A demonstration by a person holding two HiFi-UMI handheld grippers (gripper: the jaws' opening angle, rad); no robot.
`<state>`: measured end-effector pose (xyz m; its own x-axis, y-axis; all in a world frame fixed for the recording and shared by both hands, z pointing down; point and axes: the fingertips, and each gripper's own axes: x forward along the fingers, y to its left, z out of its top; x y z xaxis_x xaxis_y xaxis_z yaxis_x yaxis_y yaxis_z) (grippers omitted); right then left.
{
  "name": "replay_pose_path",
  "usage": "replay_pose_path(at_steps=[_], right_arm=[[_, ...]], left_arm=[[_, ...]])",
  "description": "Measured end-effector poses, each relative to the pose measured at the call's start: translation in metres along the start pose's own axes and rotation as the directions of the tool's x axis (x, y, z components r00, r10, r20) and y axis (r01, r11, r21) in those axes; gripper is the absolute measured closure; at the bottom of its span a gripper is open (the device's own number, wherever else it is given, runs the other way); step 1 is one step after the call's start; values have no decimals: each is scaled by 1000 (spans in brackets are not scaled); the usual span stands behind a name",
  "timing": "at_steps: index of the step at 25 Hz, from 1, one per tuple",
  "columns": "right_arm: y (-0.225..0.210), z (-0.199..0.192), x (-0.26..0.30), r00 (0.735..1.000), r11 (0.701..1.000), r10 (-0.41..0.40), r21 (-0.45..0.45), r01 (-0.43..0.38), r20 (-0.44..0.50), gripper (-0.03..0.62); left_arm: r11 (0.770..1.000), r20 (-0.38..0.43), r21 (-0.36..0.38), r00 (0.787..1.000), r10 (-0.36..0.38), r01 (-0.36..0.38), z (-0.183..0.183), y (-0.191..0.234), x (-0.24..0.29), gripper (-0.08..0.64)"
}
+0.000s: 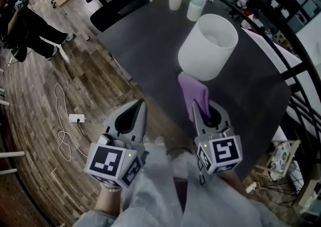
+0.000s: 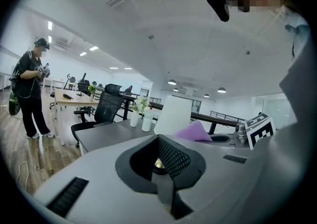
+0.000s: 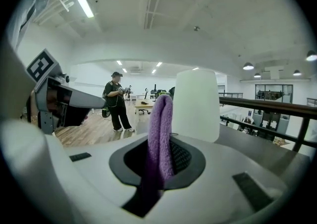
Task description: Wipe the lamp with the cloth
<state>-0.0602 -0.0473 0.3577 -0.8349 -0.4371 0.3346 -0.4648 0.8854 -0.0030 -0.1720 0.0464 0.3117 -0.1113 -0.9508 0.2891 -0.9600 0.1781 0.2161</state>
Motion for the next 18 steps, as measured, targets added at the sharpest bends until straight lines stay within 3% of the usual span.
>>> replay_pose_path(at_steps=[11, 18], right_arm=[[-16, 18, 15, 997, 995, -81, -51, 82, 16, 543], [-48, 28, 4, 991, 990, -124, -56, 127, 49, 543]], left_arm=[[998, -23, -4, 997, -69, 69, 0, 8, 19, 548], [994, -55, 16, 993, -106, 107, 0, -14, 40, 548]])
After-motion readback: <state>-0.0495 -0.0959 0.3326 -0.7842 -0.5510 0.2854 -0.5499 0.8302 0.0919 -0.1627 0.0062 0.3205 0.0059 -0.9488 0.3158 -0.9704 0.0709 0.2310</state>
